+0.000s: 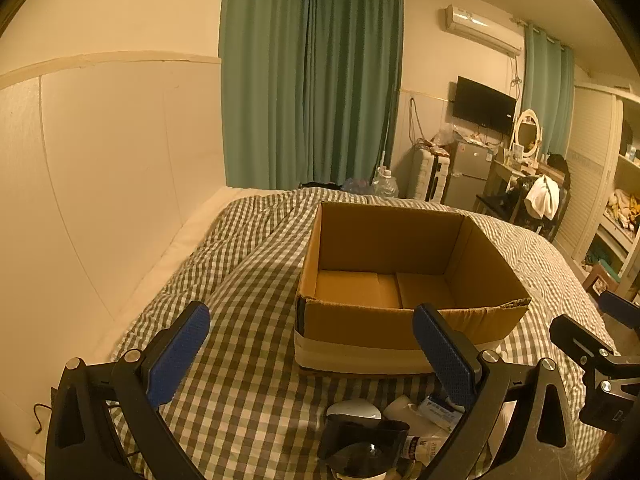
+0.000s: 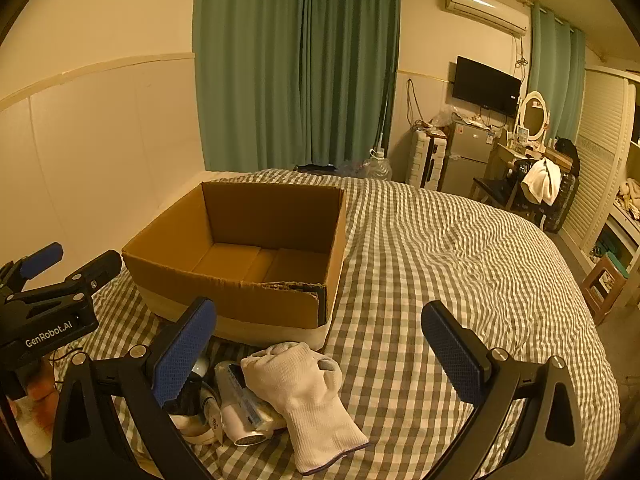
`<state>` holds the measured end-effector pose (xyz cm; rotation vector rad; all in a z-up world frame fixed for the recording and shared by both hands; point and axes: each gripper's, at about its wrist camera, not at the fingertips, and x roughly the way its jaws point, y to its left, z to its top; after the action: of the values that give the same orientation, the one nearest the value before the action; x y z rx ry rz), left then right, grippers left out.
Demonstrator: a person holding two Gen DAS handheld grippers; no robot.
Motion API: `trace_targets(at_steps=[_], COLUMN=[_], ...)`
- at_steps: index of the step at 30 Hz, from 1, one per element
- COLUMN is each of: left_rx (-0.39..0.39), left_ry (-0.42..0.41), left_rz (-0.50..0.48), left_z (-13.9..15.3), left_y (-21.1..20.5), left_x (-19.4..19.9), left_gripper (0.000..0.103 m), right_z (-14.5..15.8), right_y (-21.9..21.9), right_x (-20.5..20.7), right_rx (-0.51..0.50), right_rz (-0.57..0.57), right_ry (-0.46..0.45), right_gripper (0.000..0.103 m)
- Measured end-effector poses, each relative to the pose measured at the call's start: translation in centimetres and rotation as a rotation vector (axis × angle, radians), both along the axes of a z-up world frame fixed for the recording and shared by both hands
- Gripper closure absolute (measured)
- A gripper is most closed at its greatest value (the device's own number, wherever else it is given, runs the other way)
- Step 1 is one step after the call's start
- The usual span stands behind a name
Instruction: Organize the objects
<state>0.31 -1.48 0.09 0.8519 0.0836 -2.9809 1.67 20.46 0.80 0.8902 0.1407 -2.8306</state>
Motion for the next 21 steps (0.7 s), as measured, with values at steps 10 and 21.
trace_targets(at_steps=[10,21], left_rx=[-0.001,-0.009], left_ry=[0.002,-0.001], left_rz=[-0.003,-0.003], left_z=[0.16,0.06], left_y=[-0.07,0.2], left_x=[0.07,0.13], left_gripper=[0.0,0.0], right_z=[0.44,0.66], right_y=[-0.28,-0.21], right_x=[0.29,0.44], right_rx=[0.001,0.0], right_rz=[0.018,0.018], right_ry=[0.007,0.013], right_gripper=[0.0,0.0])
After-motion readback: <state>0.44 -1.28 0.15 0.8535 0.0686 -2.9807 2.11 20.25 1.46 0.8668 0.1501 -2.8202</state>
